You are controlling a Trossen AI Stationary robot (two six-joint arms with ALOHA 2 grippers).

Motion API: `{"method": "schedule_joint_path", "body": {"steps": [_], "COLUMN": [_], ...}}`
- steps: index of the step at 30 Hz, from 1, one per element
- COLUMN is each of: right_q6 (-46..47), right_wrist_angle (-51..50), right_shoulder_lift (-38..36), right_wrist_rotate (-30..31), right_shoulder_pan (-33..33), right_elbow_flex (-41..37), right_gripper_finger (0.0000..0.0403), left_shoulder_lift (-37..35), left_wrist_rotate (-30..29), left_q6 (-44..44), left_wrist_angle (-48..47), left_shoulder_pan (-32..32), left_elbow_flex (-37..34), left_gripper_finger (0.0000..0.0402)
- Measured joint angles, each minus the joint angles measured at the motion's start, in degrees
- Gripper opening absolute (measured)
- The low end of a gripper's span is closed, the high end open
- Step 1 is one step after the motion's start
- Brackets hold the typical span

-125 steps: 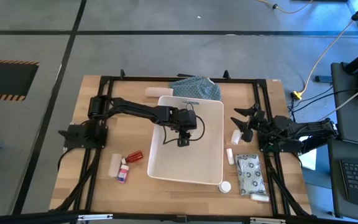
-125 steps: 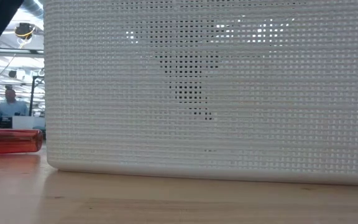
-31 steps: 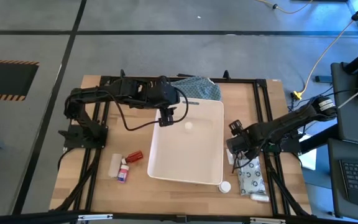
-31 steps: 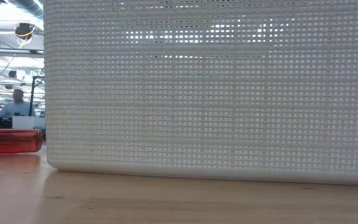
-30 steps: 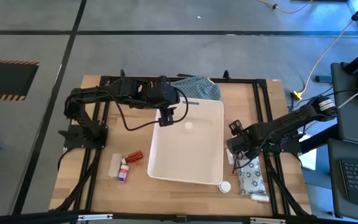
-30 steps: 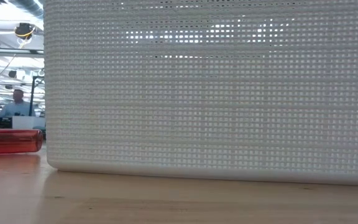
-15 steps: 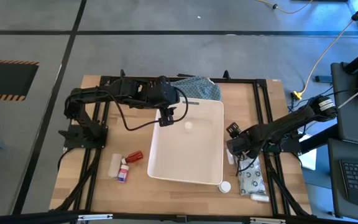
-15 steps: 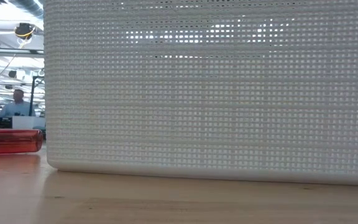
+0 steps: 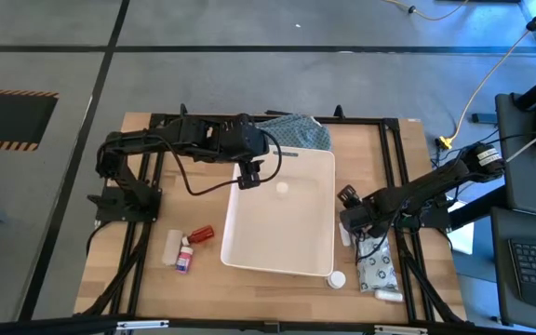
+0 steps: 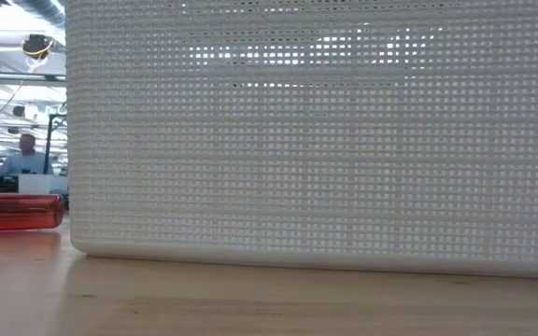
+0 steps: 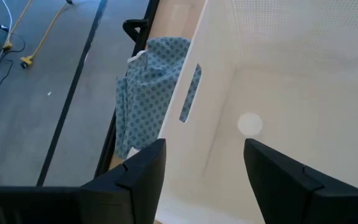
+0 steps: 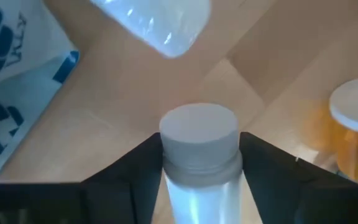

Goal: Pick & place medical supplies in basket/bin
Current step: Put the top white pill bottle into the white bin

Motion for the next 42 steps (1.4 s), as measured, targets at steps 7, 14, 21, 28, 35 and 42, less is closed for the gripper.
{"method": "schedule_joint_path", "body": {"steps": [7,14,21,28,35,42], "right_q6": [1.0,6.3,17.3,33.1,44.0,49.6], "right_wrist_angle": [2.2,-1.1,-10.8,-25.4,-40.5,-43.1], "right_shoulder_lift": [0.0,0.0,0.0,-0.1,-0.1,-0.1], "right_wrist_rotate": [0.3,3.8,9.1,17.8,25.3,32.0], "right_shoulder_pan": [0.0,0.1,0.1,0.1,0.1,0.1], "right_elbow_flex": [0.1,4.5,13.2,22.9,32.2,40.7], "right_gripper_finger": [0.0164,0.0184,0.0164,0.018,0.0167,0.0166], "left_shoulder_lift": [0.0,0.0,0.0,0.0,0.0,-1.3], "left_wrist_rotate": [0.0,0.0,0.0,0.0,0.0,1.1], "left_q6": [0.0,0.0,0.0,0.0,-0.2,0.9], "left_wrist_angle": [0.0,0.0,0.0,0.0,-2.9,-3.0], "left_shoulder_pan": [0.0,0.0,0.0,0.0,0.0,-0.1], "left_elbow_flex": [0.0,0.0,0.0,0.0,0.0,0.0], "left_gripper_finger": [0.021,0.021,0.021,0.021,0.021,0.021]}}
